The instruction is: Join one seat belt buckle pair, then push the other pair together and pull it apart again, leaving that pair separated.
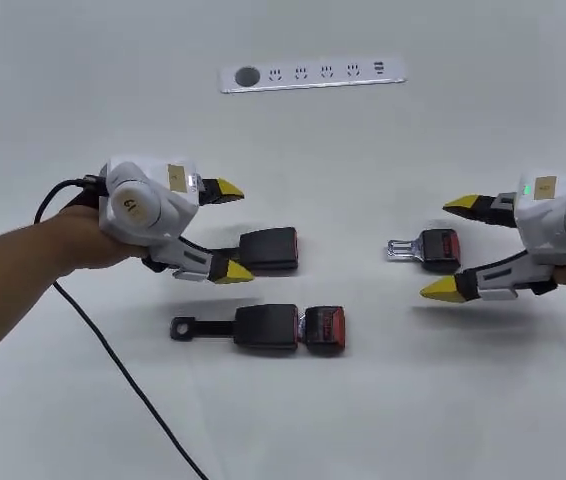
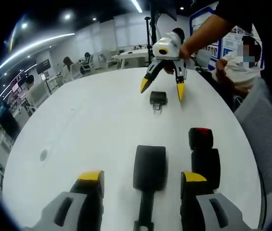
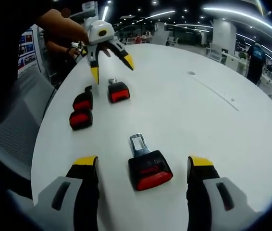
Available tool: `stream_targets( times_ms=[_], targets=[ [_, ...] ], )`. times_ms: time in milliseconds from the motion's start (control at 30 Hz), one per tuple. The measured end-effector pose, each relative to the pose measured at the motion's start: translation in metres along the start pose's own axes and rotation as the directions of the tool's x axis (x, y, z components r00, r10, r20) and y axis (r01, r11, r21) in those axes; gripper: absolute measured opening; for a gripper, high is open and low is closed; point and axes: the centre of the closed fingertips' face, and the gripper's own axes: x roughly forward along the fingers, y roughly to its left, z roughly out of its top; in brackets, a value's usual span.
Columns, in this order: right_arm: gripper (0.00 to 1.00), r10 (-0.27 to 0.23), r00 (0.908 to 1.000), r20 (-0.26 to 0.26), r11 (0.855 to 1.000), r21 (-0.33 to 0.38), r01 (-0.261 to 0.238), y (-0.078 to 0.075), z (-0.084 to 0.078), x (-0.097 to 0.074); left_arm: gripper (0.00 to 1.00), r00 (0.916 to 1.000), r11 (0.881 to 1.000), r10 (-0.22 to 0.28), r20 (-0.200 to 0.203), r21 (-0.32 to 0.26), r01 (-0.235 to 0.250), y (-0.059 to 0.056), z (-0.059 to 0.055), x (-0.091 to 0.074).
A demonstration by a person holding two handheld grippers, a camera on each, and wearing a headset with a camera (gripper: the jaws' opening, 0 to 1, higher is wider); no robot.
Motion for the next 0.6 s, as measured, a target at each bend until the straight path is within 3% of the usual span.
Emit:
stream_targets(
  times_ms=[233,600],
  targets=[
    [0.75,0.022,0.9996,-0.015,1.000,0.009,-0.022,-0.007,-0.011,0.002,0.66,0.9998,1.000,-0.021,-0.008,-0.009,0.021,0.004,-0.007,0.011],
    [0.62,0.063,0.9969,-0.047,0.998,-0.012,-0.064,-0.008,-0.020,0.006,0.64,0.9971,0.998,-0.059,-0.047,0.011,0.060,0.000,-0.018,0.026]
  ],
)
